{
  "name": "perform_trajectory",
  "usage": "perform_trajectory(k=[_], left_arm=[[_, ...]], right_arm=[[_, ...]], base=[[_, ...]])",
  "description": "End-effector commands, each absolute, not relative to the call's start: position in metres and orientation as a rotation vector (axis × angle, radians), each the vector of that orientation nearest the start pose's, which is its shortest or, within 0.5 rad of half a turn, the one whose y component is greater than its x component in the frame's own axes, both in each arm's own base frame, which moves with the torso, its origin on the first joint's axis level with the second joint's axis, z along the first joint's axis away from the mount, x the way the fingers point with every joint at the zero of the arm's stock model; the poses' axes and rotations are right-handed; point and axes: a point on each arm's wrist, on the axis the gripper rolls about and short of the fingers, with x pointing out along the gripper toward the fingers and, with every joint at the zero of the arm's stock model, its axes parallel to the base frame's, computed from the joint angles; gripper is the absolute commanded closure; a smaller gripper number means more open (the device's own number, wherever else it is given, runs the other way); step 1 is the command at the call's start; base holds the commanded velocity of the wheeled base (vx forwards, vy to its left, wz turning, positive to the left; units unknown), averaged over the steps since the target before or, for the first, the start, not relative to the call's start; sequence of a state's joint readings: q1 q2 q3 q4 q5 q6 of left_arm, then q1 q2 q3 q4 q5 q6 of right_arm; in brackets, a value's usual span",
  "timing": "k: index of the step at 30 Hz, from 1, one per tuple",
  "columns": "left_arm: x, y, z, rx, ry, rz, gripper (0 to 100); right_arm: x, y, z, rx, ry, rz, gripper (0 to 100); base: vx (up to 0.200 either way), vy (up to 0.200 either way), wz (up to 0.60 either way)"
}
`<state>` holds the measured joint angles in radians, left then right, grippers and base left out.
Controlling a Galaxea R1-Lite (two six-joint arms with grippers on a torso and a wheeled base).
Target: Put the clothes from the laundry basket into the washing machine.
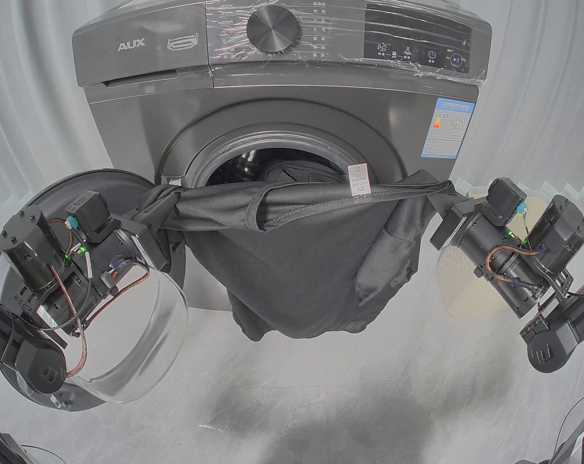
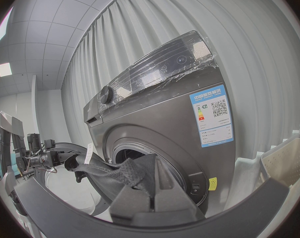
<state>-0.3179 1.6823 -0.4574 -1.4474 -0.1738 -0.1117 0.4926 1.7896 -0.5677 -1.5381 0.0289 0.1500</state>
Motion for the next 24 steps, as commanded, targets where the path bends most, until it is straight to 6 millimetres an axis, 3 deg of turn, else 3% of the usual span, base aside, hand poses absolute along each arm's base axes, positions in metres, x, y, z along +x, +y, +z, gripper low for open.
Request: perform_trajectory(k=[1, 7, 15, 20, 24], left_arm=[[0.249, -0.086, 0.181, -0.124, -0.194, -0.502, 100], [0.248, -0.092, 0.177, -0.120, -0.178, -0.520, 100], [0.246, -0.134, 0.161, -0.113, -0.171, -0.646, 100], [0.250, -0.143, 0.156, -0.111, -0.168, -0.659, 100], [0.253, -0.145, 0.163, -0.119, -0.201, -0.663, 100]], right_arm=[[0.257, 0.139, 0.187, 0.220, -0.275, 0.542, 100], [0.255, 0.142, 0.184, 0.221, -0.260, 0.550, 100], [0.242, 0.169, 0.169, 0.251, -0.188, 0.607, 100], [0.233, 0.176, 0.143, 0.223, -0.081, 0.638, 100], [0.225, 0.184, 0.116, 0.190, 0.032, 0.673, 100]], base=[[0.000, 0.000, 0.00], [0.000, 0.000, 0.00], [0.000, 0.000, 0.00], [0.000, 0.000, 0.00], [0.000, 0.000, 0.00]])
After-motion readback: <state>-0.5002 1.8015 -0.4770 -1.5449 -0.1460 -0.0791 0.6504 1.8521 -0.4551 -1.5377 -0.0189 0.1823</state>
